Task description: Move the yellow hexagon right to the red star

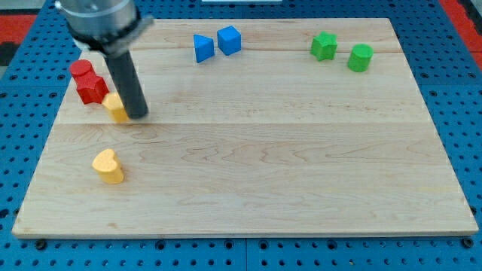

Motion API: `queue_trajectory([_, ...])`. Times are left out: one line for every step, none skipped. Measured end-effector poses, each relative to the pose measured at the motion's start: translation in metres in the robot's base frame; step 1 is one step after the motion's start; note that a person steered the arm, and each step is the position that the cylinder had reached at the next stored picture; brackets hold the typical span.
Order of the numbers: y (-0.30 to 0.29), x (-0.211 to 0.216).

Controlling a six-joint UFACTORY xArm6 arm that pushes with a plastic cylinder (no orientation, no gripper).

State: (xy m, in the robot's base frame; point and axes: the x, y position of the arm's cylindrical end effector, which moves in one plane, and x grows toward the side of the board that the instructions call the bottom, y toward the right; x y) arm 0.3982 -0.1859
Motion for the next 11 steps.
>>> queue_trajectory([-0.013, 0.029])
queue_trajectory([-0.044, 0.033])
queue_trajectory([-0.118, 0.02])
queue_trajectory([-0.1, 0.011])
queue_trajectory([-0.077, 0.007])
queue_trajectory([-0.052, 0.007])
queue_trajectory([-0.057, 0.011])
queue_trajectory([-0.044, 0.016])
queue_trajectory([-0.034, 0.016])
queue_trajectory([-0.024, 0.01])
queue_trajectory([-0.005, -0.005])
